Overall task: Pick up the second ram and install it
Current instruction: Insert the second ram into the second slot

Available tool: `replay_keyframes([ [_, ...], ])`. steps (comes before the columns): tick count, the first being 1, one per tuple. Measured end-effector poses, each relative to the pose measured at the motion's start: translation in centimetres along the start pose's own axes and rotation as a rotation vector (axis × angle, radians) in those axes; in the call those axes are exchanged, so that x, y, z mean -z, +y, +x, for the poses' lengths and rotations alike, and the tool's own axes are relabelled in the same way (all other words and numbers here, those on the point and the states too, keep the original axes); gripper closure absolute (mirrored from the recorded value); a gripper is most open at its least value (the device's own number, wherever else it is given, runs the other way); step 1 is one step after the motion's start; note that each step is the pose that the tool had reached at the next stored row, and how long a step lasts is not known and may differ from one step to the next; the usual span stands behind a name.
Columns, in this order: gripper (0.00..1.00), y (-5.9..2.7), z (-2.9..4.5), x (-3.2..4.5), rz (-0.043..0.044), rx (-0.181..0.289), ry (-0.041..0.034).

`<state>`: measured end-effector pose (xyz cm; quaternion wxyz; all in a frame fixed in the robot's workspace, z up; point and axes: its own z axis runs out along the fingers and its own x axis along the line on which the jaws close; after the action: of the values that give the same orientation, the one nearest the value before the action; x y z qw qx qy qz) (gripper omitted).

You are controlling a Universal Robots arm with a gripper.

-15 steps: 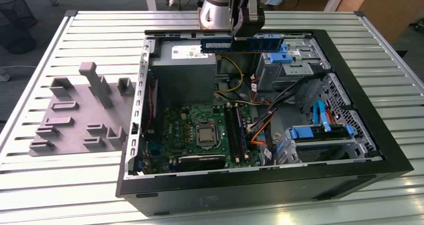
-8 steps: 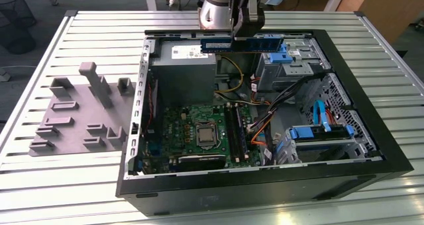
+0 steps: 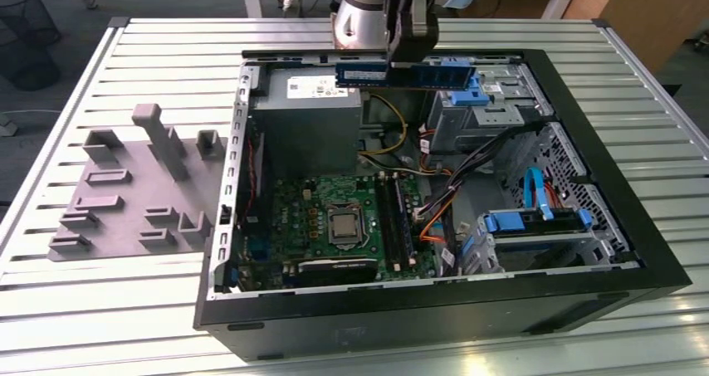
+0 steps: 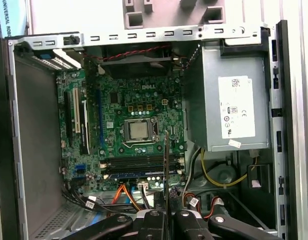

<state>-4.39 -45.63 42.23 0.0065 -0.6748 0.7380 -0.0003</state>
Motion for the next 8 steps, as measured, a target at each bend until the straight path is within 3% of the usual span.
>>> replay_keyframes([
  [4,0.86,0.0,0.0,-0.01,0.0006,-0.054,0.0017],
  [8,0.86,0.0,0.0,-0.01,0.0007,-0.064,0.0019],
])
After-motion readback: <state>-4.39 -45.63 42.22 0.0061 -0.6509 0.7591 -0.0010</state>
